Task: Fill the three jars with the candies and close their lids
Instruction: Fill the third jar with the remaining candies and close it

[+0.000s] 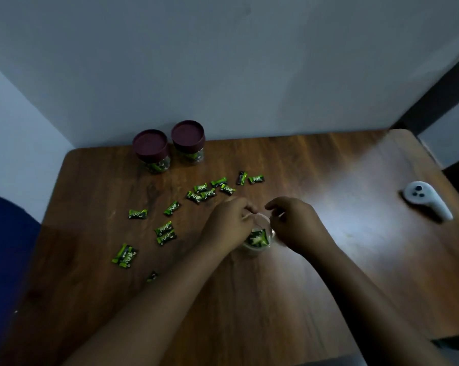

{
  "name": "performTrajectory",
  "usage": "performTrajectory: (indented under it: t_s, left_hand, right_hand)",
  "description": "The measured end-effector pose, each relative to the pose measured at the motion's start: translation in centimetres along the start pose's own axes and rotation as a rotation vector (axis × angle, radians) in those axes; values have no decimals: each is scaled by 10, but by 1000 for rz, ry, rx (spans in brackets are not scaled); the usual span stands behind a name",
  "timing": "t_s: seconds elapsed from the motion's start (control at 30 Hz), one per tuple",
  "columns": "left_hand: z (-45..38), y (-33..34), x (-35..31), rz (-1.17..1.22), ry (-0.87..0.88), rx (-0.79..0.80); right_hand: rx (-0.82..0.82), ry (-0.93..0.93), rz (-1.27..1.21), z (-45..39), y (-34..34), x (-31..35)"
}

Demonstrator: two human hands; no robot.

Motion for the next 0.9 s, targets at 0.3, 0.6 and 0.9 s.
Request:
performTrajectory:
  t_s: [0.3,0.6,0.9]
  left_hand:
    - [135,-106,138,-432,-455,-208]
    - [182,-117,180,-751,-308,96]
    - [121,-129,209,-739,-238,237]
  right_hand:
    - [91,-548,192,66,131,94]
    - [-12,-727,362,44,251,126]
    - [-120,-660,410,9,245,145]
Point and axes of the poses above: each hand's wrist, its own z-axis away from the middle knuckle, its own y-axis out of the palm, x = y × z, the point moved 5 cm from there along -z, towards the middle knuckle, and after that the axes turned 14 degrees about y, right-handed, at the moved point
